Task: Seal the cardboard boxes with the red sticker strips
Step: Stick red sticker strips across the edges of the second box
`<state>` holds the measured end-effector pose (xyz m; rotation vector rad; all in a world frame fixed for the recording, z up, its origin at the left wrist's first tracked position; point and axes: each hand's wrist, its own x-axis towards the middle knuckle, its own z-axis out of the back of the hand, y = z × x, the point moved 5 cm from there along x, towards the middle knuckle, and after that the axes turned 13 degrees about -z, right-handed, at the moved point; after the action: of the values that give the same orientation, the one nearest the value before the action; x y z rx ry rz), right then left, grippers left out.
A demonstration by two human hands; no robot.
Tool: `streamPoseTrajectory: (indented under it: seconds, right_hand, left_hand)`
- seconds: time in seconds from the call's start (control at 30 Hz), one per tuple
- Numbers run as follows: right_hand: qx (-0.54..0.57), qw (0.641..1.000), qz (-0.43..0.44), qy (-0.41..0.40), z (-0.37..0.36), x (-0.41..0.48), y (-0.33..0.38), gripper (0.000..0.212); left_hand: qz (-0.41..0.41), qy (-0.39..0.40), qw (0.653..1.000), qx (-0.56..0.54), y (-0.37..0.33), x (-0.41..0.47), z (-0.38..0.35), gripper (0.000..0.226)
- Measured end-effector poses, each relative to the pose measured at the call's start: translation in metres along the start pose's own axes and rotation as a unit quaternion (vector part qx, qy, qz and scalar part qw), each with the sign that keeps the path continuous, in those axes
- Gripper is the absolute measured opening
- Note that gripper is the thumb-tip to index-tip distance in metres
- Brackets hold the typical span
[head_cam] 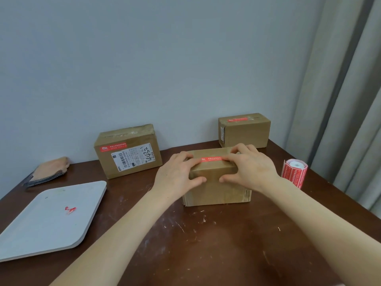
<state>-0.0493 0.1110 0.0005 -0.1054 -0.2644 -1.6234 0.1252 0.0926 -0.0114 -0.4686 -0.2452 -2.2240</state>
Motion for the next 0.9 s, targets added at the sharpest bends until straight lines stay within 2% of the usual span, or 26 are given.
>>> streamPoseTrajectory:
  seconds: [0.07,0.13,0.2,0.27,0.3,0.37,0.47,0.53,0.6,0.7,0.77,0.9]
  right_hand:
    - [0.008,1.0,0.001,0.003,0.0,0.0,-0.002,0.074]
    - [0.063,0.998,-0.021,0.01,0.0,0.0,-0.01,0.09]
    - [0.172,0.981,-0.081,0.043,-0.005,-0.001,-0.027,0.111]
    - [0.241,0.956,-0.133,0.102,-0.019,-0.006,-0.043,0.119]
    - [0.253,0.947,-0.146,0.135,-0.03,-0.009,-0.047,0.117]
    - [0.274,0.932,-0.157,0.174,-0.045,-0.015,-0.051,0.099]
    - [0.289,0.935,-0.164,0.121,-0.038,-0.01,-0.053,0.078]
    - [0.304,0.933,-0.182,0.061,-0.02,-0.001,-0.058,0.07]
    - [0.395,0.893,-0.21,0.039,-0.005,0.005,-0.06,0.055]
    - [0.527,0.809,-0.234,0.117,0.005,0.007,-0.054,0.037]
    - [0.543,0.796,-0.216,0.155,0.007,0.01,-0.05,0.038]
    - [0.543,0.799,-0.179,0.184,0.002,0.014,-0.047,0.049]
  left_hand:
    - [0.006,0.012,1.0,-0.013,0.001,0.001,-0.002,0.064]
    - [0.03,-0.01,0.998,-0.048,0.005,-0.002,-0.002,0.073]
    - [0.104,-0.041,0.985,-0.128,0.018,-0.013,-0.004,0.09]
    - [0.183,-0.021,0.955,-0.231,0.029,-0.027,-0.015,0.1]
    - [0.204,0.006,0.942,-0.266,0.03,-0.034,-0.022,0.098]
    - [0.207,0.04,0.933,-0.293,0.028,-0.041,-0.036,0.087]
    - [0.214,-0.012,0.928,-0.304,0.032,-0.036,-0.026,0.073]
    - [0.23,-0.063,0.905,-0.351,0.038,-0.027,-0.011,0.063]
    - [0.234,-0.098,0.873,-0.417,0.039,-0.018,0.005,0.05]
    - [0.241,-0.11,0.845,-0.464,0.037,-0.006,0.017,0.045]
    - [0.24,-0.125,0.849,-0.453,0.037,-0.001,0.021,0.043]
    - [0.242,-0.14,0.882,-0.38,0.042,0.004,0.02,0.036]
